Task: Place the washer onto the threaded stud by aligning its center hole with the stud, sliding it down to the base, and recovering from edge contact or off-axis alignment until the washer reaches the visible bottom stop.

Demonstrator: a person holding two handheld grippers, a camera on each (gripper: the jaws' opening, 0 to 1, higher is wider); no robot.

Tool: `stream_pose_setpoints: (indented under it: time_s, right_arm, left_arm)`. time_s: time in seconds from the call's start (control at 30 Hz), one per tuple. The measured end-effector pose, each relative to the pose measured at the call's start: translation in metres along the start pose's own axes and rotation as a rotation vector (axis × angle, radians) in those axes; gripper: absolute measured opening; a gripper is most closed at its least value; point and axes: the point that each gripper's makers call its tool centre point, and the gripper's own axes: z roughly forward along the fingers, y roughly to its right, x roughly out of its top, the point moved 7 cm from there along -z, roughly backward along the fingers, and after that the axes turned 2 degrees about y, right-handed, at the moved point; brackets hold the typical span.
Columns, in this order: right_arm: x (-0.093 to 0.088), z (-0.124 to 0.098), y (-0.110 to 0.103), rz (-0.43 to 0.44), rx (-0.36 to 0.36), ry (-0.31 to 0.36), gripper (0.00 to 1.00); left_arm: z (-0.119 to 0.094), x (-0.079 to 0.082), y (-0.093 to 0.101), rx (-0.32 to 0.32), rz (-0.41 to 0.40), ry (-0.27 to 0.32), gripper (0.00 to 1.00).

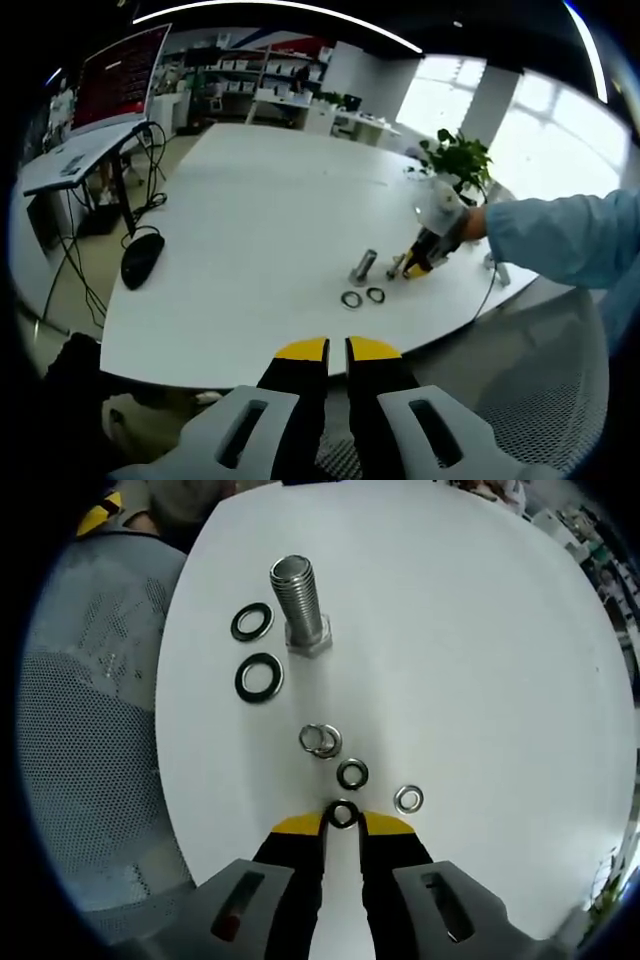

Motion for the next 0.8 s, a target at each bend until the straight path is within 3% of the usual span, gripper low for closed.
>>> stream_pose_setpoints:
  time_s: [0.37, 0.8]
  right_arm:
    - [0.0050, -0.0008, 0.0002, -0.024, 0.003, -0.059, 0.14]
    - [0.0038, -0.0039, -0.0030, -0.006, 0.004, -0.055, 0.14]
  left_arm:
    - [-0.0003, 0.0003, 0.0002, 0.000, -0.003, 0.004, 0.04]
    - [-0.0004, 0.0002, 0.0004, -0.004, -0.002, 0.002, 0.04]
